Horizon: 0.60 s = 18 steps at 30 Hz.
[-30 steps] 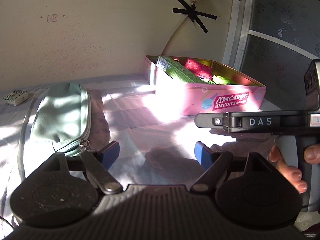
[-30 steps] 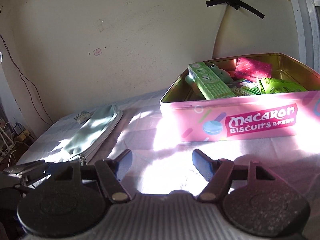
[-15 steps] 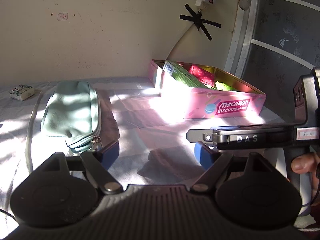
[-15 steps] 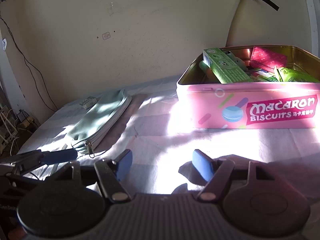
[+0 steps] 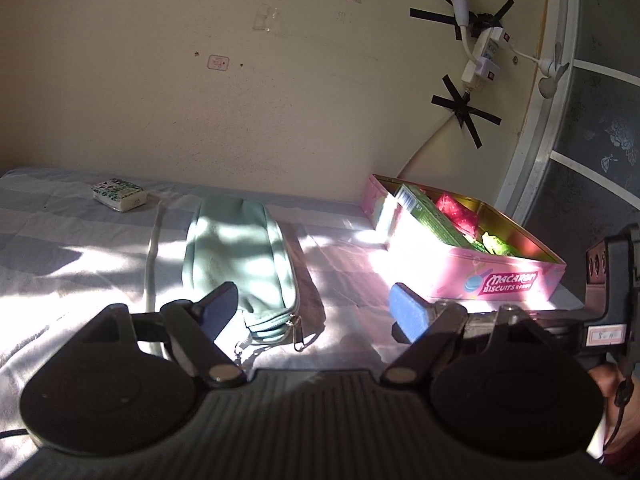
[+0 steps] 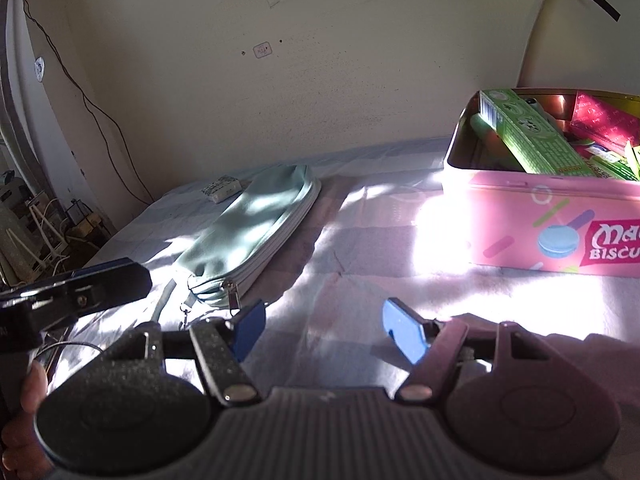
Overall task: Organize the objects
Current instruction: 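Reach the right gripper to the teal zip pouch and grasp it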
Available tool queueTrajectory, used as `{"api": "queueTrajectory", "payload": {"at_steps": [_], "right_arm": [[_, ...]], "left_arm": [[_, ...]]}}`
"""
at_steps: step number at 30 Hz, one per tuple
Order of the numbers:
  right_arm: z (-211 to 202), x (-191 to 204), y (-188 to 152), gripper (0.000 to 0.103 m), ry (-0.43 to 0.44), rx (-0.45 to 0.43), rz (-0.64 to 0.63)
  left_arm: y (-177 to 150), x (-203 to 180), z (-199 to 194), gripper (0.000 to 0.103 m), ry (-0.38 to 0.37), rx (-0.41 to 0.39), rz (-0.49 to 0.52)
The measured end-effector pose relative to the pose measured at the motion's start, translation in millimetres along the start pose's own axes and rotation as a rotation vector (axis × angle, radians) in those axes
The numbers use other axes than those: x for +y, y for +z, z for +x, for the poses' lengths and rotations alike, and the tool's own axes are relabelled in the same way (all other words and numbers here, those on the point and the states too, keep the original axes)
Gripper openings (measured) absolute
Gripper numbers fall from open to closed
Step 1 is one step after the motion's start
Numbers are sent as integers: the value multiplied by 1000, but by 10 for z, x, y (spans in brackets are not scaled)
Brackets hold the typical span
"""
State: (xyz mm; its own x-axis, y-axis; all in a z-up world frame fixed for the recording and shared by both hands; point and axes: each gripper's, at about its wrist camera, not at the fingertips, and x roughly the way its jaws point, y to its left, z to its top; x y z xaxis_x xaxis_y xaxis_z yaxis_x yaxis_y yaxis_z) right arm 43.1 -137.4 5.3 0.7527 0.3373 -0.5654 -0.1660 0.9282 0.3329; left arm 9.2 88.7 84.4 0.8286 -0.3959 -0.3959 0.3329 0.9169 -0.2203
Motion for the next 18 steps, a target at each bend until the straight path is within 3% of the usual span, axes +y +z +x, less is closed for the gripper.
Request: {"api": "queueTrajectory", "payload": {"at_steps": [9, 18], "right_arm": [[263, 58, 139, 65, 128, 69, 72], [571, 28, 235, 61, 167, 122, 147]], "left_arm": [[45, 524, -38, 85, 172, 0, -188], [-55, 809, -77, 85, 185, 37, -308]]}}
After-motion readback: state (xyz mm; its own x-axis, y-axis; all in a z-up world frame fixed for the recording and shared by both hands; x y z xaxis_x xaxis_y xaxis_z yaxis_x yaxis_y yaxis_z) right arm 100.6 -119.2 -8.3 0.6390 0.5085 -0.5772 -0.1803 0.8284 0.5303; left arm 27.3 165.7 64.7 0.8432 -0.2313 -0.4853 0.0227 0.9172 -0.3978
